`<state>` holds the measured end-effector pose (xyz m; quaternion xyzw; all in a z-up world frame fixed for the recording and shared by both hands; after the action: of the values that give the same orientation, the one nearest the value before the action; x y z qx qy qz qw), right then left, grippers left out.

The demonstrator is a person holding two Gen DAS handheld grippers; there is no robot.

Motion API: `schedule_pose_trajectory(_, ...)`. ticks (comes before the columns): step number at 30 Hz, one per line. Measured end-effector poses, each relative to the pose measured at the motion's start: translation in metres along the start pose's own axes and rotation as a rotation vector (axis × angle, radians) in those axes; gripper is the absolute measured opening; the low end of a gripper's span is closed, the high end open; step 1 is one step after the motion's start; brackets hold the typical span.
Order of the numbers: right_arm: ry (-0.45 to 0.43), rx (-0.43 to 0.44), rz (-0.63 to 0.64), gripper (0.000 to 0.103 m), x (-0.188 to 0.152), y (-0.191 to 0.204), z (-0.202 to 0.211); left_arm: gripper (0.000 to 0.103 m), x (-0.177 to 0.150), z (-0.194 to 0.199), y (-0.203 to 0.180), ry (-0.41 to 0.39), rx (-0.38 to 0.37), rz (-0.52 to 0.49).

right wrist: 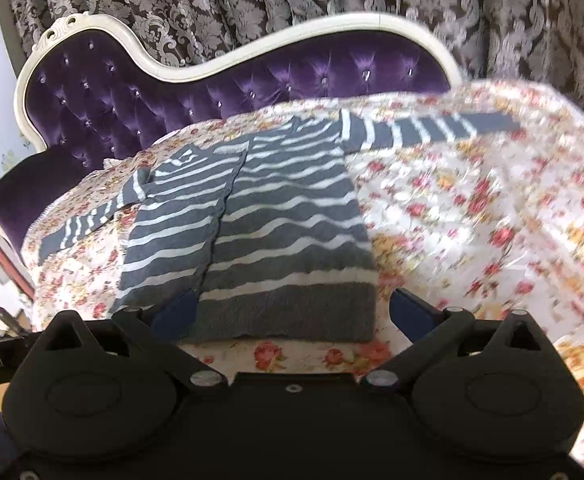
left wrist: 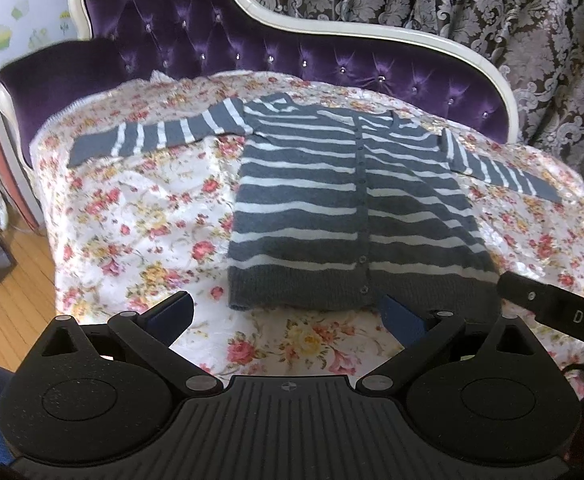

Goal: Fold small clothes
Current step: 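Lower the left gripper onto the dark grey sleeve cuff and close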

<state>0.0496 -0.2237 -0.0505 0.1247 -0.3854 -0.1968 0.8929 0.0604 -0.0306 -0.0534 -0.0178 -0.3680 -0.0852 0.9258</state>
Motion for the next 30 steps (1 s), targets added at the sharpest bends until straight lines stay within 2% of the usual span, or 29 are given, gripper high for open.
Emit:
schedule_pose_trajectory(10,0.109,0.042,-0.058,0.102,0.006,0.004,-0.026,0.101,0.004,-0.024,0.017,0.037,-0.09,0.078)
schedule_pose_trajectory(14,0.175,0.036,-0.068,0.102,0.011,0.01,-0.043,0.101,0.011,-0.034,0.027,0.045,-0.087,0.097)
schedule_pose_trajectory(16,0.197,0.067,-0.075,0.102,0.015,0.014,-0.05,0.101,0.016,-0.038,0.032,0.042,-0.083,0.103)
schedule_pose_trajectory(20,0.204,0.139,-0.13,0.102,0.029,0.019,-0.063,0.101,0.03,-0.048,0.045,0.022,-0.077,0.116)
schedule_pose_trajectory(24,0.187,0.182,-0.133,0.102,0.049,0.028,-0.077,0.102,0.049,-0.056,0.059,-0.011,-0.076,0.139)
schedule_pose_trajectory(30,0.148,0.268,-0.109,0.102,0.081,0.046,-0.098,0.102,0.082,-0.057,0.075,-0.11,-0.117,0.16)
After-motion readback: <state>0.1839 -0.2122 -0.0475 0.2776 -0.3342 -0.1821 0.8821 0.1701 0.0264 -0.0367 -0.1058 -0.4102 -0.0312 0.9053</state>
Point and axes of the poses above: each gripper's, at about its wrist camera, not at the fingertips, and z roughly against the way its jaws point, y to its left, x to its top, the point moved 6 cm from there along -z, roughly the way its jaws point, and after that the axes turned 9 degrees about -z, right-handed, at the moved point
